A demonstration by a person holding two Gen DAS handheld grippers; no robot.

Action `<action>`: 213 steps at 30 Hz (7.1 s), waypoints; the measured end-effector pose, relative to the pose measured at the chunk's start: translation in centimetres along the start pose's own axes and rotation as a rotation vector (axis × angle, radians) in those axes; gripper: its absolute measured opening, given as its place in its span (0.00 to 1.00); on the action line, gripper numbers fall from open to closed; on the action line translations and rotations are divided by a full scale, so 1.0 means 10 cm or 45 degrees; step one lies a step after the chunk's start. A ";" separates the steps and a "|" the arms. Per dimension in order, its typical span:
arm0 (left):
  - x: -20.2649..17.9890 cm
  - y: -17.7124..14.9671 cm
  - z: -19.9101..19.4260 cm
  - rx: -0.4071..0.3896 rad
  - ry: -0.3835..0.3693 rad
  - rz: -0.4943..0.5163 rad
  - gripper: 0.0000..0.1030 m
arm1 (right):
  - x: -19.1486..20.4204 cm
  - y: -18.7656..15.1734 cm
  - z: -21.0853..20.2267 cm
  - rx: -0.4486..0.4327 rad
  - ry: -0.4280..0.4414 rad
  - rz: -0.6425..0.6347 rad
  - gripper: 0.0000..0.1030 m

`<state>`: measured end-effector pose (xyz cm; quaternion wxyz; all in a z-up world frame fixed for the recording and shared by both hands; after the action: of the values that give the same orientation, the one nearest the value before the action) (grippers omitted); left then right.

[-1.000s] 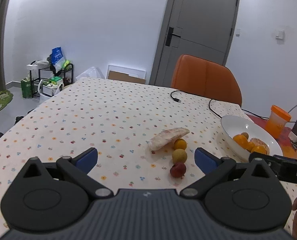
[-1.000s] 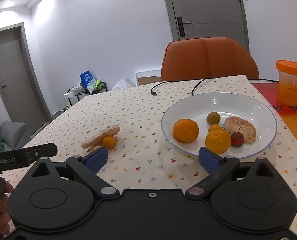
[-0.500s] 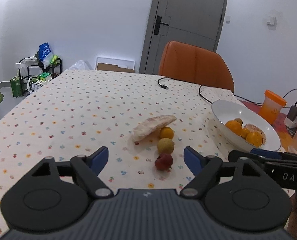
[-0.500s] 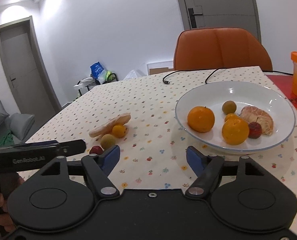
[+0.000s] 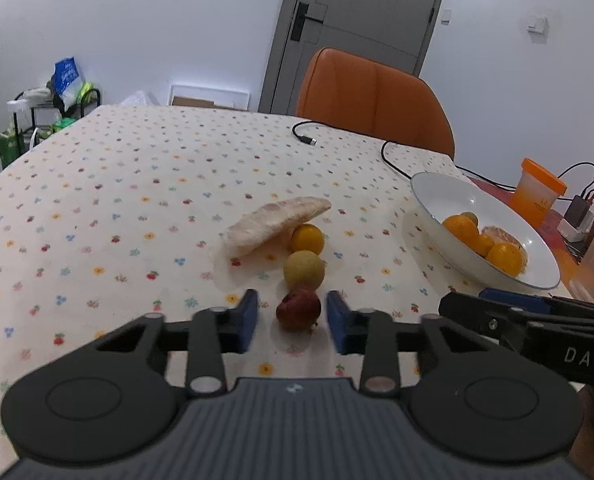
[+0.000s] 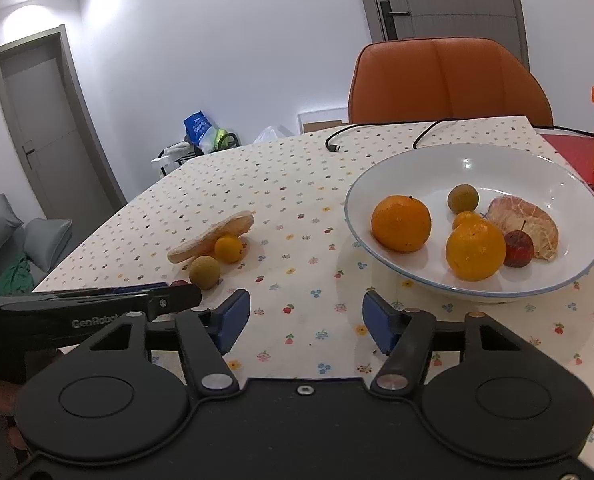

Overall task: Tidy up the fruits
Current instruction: 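Grasp the red plum with the left tool, then grasp the brown kiwi with the right tool while the left tool holds the plum, then carry the plum and kiwi over the white bowl with both tools, then open both tools to drop the plum and kiwi into the bowl, then move both open tools back toward the remaining fruit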

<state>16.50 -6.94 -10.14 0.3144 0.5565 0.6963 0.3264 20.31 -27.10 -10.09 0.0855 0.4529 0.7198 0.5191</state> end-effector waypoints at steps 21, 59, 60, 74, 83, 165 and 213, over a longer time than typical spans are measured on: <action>0.50 0.04 -0.04 -0.020 0.106 -0.114 0.21 | 0.35 0.09 0.44 0.076 0.125 -0.092 0.55; 0.44 0.16 -0.19 -0.097 0.101 -0.098 0.21 | 0.37 0.22 0.39 0.035 0.145 -0.088 0.09; 0.42 0.17 -0.19 -0.098 0.096 -0.094 0.21 | 0.36 0.21 0.38 0.035 0.142 -0.085 0.09; 0.53 0.15 -0.21 -0.097 0.148 -0.109 0.21 | 0.45 0.16 0.59 0.085 0.131 -0.104 0.45; 0.60 0.15 -0.24 -0.104 0.168 -0.117 0.21 | 0.49 0.11 0.59 0.095 0.136 -0.147 0.22; -1.49 0.81 0.33 -0.192 -0.191 0.232 0.21 | -1.13 0.66 -0.43 -0.246 -0.247 0.014 0.22; -0.48 0.61 -0.17 -0.186 0.023 0.098 0.89 | -0.57 0.42 -0.57 -0.190 -0.244 0.074 0.61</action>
<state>19.52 -10.80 -3.90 0.3349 0.5554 0.6517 0.3932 22.58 -34.87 -6.07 0.1723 0.5135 0.6543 0.5277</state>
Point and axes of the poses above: each gripper's, at about its wrist camera, not at the fingertips, and z roughly the way its jaws point, x to its left, y to its top, the point moved 3 cm from there along z, roughly the way its jaws point, and after that the axes turned 12 degrees about y, right-handed, at the moved point
